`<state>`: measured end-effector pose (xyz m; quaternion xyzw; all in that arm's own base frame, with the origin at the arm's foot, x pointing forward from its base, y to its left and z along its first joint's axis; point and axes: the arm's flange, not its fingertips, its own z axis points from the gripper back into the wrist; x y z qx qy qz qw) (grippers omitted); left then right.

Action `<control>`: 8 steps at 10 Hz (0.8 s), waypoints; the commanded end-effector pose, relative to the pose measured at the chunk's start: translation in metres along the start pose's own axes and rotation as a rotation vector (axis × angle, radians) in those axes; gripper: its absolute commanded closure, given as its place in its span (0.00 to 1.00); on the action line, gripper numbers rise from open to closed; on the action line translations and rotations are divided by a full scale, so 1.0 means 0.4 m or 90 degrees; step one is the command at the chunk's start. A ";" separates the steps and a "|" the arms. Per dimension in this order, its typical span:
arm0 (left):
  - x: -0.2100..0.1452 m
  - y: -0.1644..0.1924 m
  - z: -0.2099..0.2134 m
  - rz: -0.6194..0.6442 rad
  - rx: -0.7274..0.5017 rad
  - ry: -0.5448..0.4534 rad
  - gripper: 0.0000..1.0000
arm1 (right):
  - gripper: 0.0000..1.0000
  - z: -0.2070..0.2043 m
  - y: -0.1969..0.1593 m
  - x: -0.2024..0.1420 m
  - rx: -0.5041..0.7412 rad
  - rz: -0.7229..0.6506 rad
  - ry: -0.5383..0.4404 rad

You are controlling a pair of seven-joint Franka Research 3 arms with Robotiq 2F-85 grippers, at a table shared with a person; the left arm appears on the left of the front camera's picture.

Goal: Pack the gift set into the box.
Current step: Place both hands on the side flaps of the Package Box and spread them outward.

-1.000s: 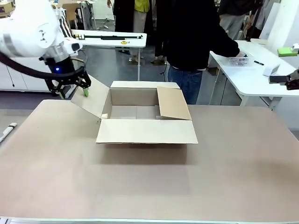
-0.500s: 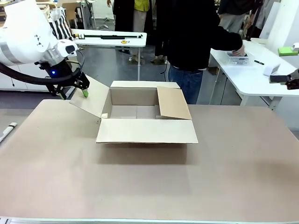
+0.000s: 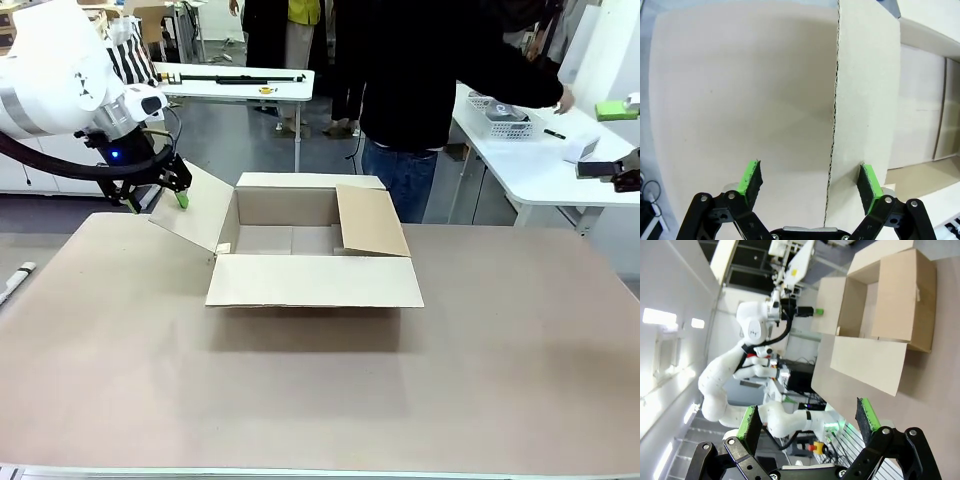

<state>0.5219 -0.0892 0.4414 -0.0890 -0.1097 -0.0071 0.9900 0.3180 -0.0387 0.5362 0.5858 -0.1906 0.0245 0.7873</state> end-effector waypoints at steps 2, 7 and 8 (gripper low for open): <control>0.002 -0.004 0.008 0.006 0.011 0.003 0.00 | 0.00 -0.291 0.114 0.076 -0.111 0.119 0.136; 0.002 -0.004 0.008 0.006 0.011 0.003 0.00 | 0.00 -0.627 0.156 0.066 -0.556 0.387 0.194; 0.002 -0.004 0.008 0.006 0.011 0.003 0.00 | 0.00 -0.630 0.187 0.030 -0.314 0.277 0.254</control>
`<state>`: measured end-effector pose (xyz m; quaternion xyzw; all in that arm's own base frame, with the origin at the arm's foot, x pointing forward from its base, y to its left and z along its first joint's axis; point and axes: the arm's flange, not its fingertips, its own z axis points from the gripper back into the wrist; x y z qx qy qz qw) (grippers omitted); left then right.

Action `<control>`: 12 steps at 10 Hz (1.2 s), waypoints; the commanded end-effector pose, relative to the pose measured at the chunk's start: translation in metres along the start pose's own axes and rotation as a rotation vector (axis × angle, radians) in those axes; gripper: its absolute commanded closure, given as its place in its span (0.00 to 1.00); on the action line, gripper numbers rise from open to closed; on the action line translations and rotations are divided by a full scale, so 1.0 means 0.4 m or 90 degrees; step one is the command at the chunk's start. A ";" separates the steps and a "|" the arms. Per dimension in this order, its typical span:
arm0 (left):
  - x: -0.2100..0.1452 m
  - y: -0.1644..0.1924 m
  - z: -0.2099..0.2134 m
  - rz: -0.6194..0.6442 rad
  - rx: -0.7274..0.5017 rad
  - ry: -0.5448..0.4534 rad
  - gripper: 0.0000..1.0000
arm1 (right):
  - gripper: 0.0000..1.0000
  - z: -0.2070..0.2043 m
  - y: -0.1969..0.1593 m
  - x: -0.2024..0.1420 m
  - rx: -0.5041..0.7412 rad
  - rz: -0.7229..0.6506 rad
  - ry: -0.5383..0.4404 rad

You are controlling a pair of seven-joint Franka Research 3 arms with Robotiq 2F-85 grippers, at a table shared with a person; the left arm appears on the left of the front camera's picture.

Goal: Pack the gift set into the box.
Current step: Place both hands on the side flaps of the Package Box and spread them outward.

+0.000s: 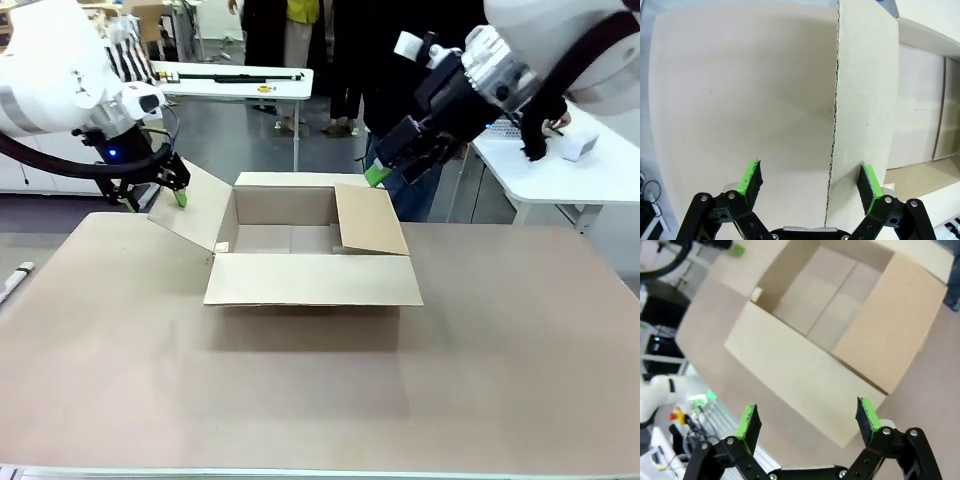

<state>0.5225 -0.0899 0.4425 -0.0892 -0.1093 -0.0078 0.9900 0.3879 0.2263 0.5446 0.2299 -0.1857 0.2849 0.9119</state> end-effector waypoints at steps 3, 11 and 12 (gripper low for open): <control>0.000 -0.002 0.006 0.006 0.011 0.003 0.00 | 0.00 0.006 -0.002 -0.005 0.030 -0.015 0.002; 0.000 -0.002 0.006 0.006 0.011 0.003 0.00 | 0.00 -0.491 0.032 0.312 -0.376 -0.171 0.234; 0.000 -0.002 0.006 0.006 0.011 0.003 0.00 | 0.00 -0.472 0.020 0.307 -0.378 -0.147 0.210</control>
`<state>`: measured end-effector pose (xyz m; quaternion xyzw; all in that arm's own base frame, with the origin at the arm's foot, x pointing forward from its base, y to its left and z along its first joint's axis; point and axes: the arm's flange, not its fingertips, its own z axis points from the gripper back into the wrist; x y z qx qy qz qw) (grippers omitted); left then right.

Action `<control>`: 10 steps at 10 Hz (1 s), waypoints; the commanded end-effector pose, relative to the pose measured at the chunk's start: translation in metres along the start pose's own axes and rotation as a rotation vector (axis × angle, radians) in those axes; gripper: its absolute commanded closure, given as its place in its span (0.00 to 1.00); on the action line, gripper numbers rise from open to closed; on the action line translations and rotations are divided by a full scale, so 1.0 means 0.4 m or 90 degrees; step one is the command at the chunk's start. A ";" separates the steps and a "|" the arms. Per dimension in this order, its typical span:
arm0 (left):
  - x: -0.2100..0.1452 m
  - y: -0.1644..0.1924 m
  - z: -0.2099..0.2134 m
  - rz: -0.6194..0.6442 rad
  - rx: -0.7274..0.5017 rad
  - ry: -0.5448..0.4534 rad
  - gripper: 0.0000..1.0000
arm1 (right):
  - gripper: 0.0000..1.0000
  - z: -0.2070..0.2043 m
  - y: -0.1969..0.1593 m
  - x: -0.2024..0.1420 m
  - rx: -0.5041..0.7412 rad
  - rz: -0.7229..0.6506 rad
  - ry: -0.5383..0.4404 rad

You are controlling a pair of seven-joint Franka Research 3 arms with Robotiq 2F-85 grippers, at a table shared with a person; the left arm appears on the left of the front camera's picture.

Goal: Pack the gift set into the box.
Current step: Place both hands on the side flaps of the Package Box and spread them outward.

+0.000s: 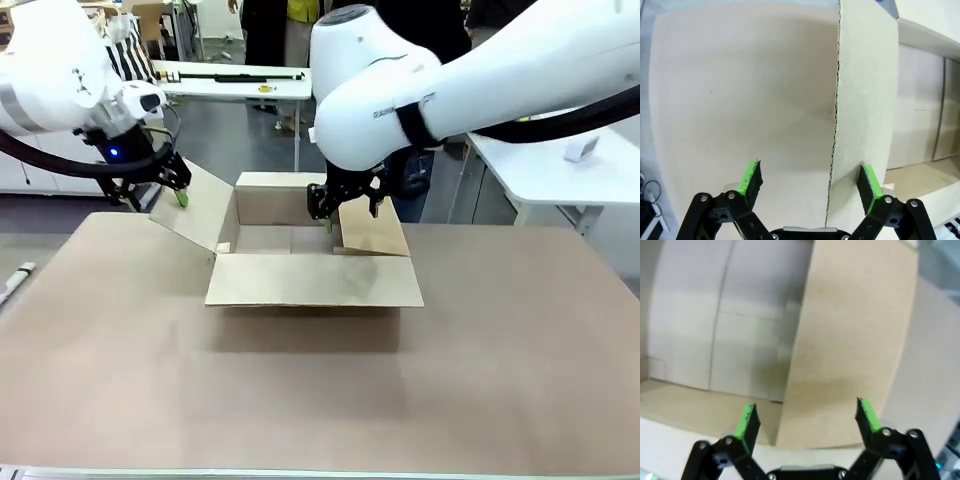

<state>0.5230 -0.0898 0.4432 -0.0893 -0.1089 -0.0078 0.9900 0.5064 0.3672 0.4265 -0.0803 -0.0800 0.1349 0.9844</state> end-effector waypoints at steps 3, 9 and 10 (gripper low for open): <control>-0.001 -0.002 0.005 0.006 0.011 0.002 0.00 | 0.00 0.001 0.008 0.007 -0.001 0.000 0.001; -0.001 -0.002 0.005 0.006 0.011 0.002 0.00 | 0.00 -0.071 0.084 0.115 -0.179 -0.110 -0.042; -0.001 -0.002 0.005 0.006 0.011 0.002 0.00 | 0.00 -0.102 0.089 0.123 -0.212 -0.116 -0.037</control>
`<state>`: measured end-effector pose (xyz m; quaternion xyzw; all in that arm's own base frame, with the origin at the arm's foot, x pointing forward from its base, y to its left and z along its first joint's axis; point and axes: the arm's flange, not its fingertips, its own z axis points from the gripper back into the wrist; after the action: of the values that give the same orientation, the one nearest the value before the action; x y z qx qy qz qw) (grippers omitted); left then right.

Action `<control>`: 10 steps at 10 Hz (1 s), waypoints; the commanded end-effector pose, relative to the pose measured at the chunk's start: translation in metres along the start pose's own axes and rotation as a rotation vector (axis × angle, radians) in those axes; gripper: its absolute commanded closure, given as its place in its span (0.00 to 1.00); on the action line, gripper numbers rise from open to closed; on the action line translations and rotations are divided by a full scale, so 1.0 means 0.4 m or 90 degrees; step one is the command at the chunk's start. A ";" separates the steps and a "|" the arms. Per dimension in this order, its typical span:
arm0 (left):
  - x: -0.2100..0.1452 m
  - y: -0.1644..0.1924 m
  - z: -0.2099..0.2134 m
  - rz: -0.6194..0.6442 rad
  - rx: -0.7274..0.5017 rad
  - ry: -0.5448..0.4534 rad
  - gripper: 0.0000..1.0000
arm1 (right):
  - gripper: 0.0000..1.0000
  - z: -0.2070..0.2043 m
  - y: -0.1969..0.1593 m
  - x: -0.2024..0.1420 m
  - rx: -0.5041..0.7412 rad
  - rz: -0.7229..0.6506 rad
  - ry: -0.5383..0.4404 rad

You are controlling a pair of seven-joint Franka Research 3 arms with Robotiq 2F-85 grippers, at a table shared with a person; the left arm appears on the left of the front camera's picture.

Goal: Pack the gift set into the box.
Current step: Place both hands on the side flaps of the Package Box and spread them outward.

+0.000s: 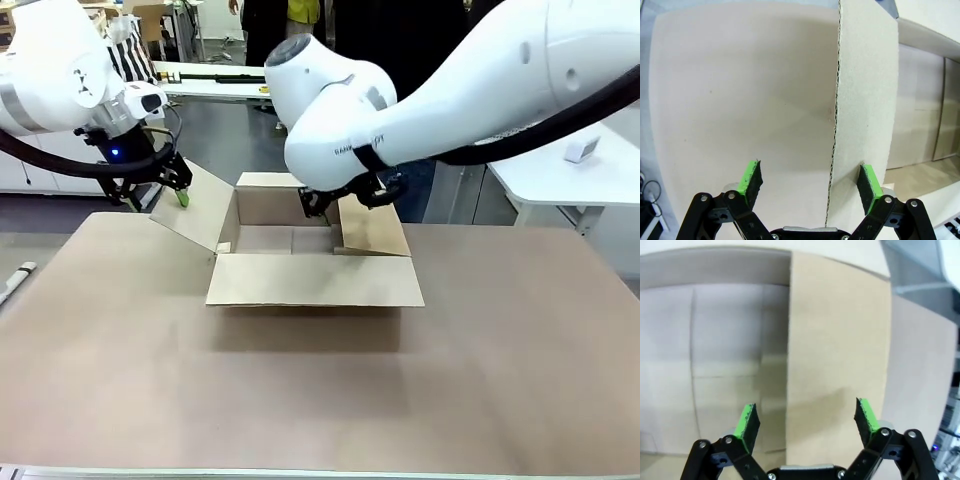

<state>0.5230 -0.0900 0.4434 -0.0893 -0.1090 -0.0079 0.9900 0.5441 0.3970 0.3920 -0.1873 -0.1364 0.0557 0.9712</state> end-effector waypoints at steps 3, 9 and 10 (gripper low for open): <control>-0.001 -0.002 0.004 0.006 0.011 0.002 0.00 | 0.00 -0.034 0.018 0.014 -0.106 -0.041 0.021; -0.001 -0.002 0.004 0.006 0.011 0.002 0.00 | 0.00 0.060 -0.167 -0.032 -0.144 -0.111 0.004; -0.001 -0.002 0.004 0.006 0.011 0.002 0.00 | 0.00 0.066 -0.203 -0.043 -0.138 -0.125 0.006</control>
<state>0.5231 -0.0900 0.4437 -0.0893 -0.1091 -0.0079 0.9900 0.5399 0.3487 0.4476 -0.2750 -0.1424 -0.0319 0.9503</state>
